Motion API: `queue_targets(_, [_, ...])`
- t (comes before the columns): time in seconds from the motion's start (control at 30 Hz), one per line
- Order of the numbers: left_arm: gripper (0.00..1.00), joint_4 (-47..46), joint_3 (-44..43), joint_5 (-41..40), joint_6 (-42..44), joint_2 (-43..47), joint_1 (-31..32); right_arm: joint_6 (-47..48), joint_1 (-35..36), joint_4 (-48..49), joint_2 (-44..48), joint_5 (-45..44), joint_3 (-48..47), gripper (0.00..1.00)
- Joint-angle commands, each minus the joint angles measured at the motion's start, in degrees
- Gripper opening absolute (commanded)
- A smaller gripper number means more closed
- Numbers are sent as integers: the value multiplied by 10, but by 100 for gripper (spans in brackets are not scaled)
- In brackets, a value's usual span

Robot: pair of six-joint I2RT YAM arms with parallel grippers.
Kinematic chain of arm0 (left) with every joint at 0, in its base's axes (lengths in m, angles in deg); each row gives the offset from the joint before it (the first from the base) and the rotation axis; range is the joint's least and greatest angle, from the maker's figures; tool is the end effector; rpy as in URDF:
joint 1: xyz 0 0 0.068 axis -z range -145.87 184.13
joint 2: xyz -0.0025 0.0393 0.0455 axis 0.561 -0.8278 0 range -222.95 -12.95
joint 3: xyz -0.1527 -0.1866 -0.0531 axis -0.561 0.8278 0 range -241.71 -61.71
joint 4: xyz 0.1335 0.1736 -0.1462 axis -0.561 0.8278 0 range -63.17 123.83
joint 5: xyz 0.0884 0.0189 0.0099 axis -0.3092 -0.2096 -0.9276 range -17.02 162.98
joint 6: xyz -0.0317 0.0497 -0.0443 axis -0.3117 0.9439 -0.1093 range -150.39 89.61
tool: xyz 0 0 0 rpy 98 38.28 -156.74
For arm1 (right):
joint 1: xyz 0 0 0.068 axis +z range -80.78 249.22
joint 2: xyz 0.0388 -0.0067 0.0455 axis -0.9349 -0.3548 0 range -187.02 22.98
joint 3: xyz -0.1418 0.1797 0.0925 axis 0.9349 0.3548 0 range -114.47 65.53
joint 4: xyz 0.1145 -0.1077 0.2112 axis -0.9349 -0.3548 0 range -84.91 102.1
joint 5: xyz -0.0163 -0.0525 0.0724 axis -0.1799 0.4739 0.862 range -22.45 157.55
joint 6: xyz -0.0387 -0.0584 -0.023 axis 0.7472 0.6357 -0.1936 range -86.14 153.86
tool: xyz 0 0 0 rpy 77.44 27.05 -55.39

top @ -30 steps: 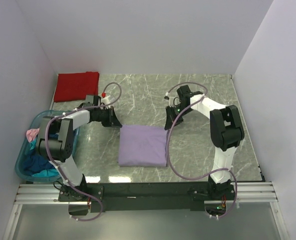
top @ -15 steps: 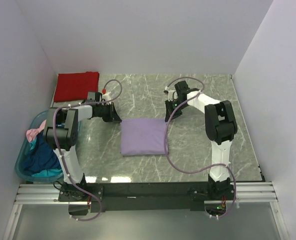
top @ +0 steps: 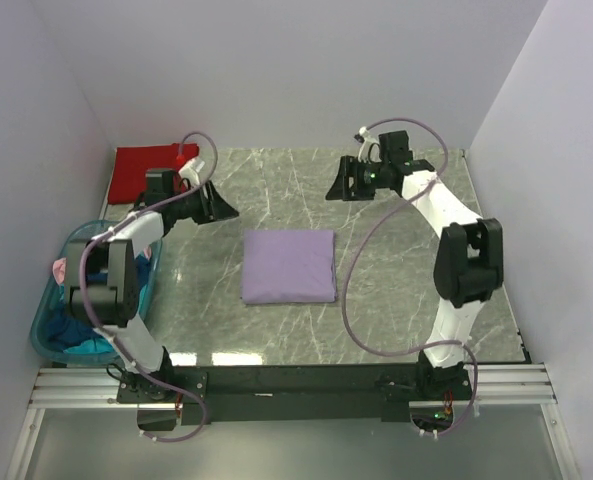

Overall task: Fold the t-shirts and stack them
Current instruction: Fold the tshirt

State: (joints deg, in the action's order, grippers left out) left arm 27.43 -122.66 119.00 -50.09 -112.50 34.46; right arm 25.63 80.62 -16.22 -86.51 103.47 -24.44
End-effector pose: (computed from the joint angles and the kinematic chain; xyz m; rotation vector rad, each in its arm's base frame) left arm 0.3800 -0.0466 0.1663 0.0664 2.2205 -1.0904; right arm 0.4192 0.1215 0.2192 -0.3617 2.3609 0.9131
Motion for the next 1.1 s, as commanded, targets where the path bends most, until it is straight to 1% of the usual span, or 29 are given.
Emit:
queue_targets(0.0, [48, -132, 42, 93, -112, 39, 48, -150, 30, 130, 47, 138, 55, 69])
queue_targets(0.03, [47, -182, 58, 100, -158, 36, 60, -175, 37, 155, 44, 152, 82, 68])
queue_targets(0.07, [41, -207, 65, 103, -179, 29, 72, -194, 54, 177, 38, 170, 93, 62])
queue_targets(0.1, [38, -228, 70, 102, -197, 13, 95, -217, 63, 209, 22, 174, 102, 58])
queue_targets(0.13, [35, -248, 74, 96, -224, 2, 105, -224, 71, 218, 11, 176, 111, 54])
queue_targets(0.17, [27, -272, 72, 94, -234, -12, 113, -229, 81, 223, 0, 177, 112, 43])
queue_targets(0.23, [20, -295, 61, 95, -268, -62, 125, -237, 86, 244, -41, 183, 115, 36])
queue_targets(0.27, [17, -326, 58, 92, -283, -78, 125, -238, 86, 248, -55, 183, 115, 31])
queue_targets(0.3, [16, -337, 56, 90, -295, -110, 122, -245, 82, 262, -83, 185, 114, 29])
queue_targets(0.47, [13, -354, 18, 72, -323, -194, 103, -244, 58, 272, -168, 161, 81, 22])
queue_targets(0.5, [12, -341, 12, 69, -323, -217, 92, -240, 53, 262, -179, 157, 73, 22])
queue_targets(0.57, [11, -321, 1, 58, -314, -231, 78, -233, 37, 250, -193, 144, 53, 20])
queue_targets(0.6, [11, -294, -6, 51, -299, -237, 64, -213, 33, 225, -198, 135, 47, 20])
queue_targets(0.67, [11, -257, -14, 43, -277, -229, 52, -201, 16, 209, -187, 124, 35, 20])
queue_targets(0.73, [11, -212, -15, 44, -237, -191, 37, -202, 4, 201, -164, 129, 32, 20])
queue_targets(0.77, [12, -203, -11, 48, -225, -172, 34, -213, -5, 200, -133, 143, 33, 20])
queue_targets(0.8, [13, -196, 6, 53, -205, -128, 34, -218, -5, 198, -114, 149, 45, 20])
queue_targets(0.83, [13, -191, 17, 65, -200, -105, 35, -226, -4, 201, -93, 155, 59, 21])
queue_targets(0.87, [13, -191, 29, 70, -200, -83, 38, -253, 3, 214, -49, 171, 80, 21])
queue_targets(0.9, [13, -197, 56, 78, -211, -48, 47, -267, 9, 243, -29, 179, 101, 22])
queue_targets(0.93, [13, -204, 69, 90, -217, -34, 53, -282, 15, 259, -13, 189, 145, 22])
queue_targets(0.97, [13, -210, 79, 90, -222, -22, 60, -305, 33, 272, 9, 197, 167, 22])
queue_targets(1.0, [13, -225, 106, 92, -246, -6, 78, -317, 42, 299, 16, 208, 205, 22])
queue_targets(1.07, [13, -282, 133, 96, -275, 1, 99, -346, 62, 336, 23, 216, 242, 21])
